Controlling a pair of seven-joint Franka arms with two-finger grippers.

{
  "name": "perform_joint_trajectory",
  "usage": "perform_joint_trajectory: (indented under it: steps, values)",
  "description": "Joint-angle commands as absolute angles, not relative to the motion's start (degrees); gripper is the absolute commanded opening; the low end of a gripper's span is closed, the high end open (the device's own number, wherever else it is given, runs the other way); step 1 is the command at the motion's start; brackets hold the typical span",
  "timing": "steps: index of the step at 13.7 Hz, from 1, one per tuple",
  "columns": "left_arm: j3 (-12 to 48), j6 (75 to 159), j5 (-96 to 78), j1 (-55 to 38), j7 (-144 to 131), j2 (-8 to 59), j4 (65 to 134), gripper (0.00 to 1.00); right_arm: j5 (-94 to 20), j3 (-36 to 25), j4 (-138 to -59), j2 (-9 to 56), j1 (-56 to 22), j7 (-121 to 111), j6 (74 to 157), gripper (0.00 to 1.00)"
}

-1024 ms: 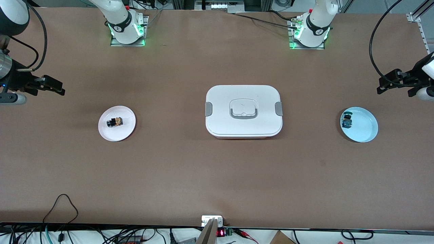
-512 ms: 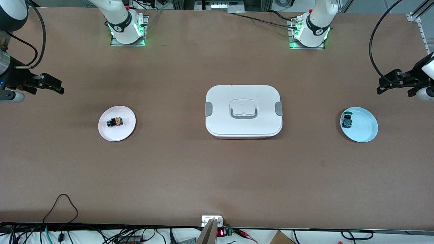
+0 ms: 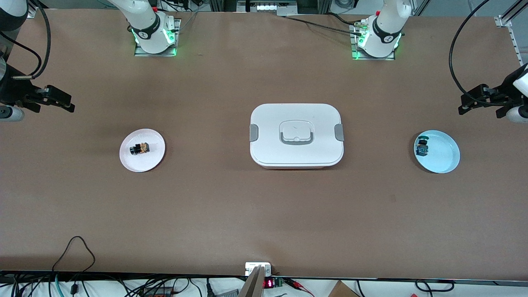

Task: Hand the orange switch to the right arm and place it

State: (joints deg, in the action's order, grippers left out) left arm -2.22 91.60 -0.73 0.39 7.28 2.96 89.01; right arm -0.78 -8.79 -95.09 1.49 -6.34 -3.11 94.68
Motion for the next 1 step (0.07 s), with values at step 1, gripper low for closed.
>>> perform_joint_trajectory:
  steps: [1]
  values:
    - [-2.4,91.3,0.1,0.2,7.1,3.9,87.5,1.00,-0.4,-8.7,-94.4,1.1,-6.7,-2.3,93.2,1.00]
